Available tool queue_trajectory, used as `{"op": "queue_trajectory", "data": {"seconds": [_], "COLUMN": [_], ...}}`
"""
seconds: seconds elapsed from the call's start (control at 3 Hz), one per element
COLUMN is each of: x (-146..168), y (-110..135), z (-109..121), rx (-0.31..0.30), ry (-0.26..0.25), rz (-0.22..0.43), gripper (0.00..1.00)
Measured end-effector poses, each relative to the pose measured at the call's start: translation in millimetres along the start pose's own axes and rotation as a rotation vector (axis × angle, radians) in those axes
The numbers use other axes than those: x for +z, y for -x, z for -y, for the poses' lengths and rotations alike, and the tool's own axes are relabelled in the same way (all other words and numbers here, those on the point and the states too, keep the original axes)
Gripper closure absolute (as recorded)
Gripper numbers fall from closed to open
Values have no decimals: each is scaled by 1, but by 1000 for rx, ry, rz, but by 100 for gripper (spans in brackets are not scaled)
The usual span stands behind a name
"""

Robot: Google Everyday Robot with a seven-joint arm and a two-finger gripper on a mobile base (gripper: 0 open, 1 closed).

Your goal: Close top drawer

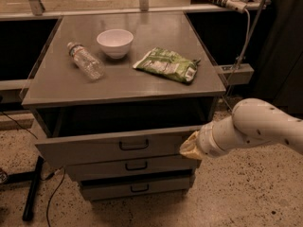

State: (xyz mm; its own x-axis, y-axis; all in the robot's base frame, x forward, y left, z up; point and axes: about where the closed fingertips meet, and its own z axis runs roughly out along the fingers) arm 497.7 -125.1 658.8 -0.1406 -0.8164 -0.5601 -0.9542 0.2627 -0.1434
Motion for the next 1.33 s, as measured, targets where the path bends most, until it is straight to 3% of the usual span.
{"op": "queue_trajectory", "data": {"seconds": [1.0, 1.33], "x": [0, 0], "y": [0, 0], "z": [0, 0], "rx": [0, 0], "ry": [0, 0], "rz": [0, 0], "gripper": [16, 0]}}
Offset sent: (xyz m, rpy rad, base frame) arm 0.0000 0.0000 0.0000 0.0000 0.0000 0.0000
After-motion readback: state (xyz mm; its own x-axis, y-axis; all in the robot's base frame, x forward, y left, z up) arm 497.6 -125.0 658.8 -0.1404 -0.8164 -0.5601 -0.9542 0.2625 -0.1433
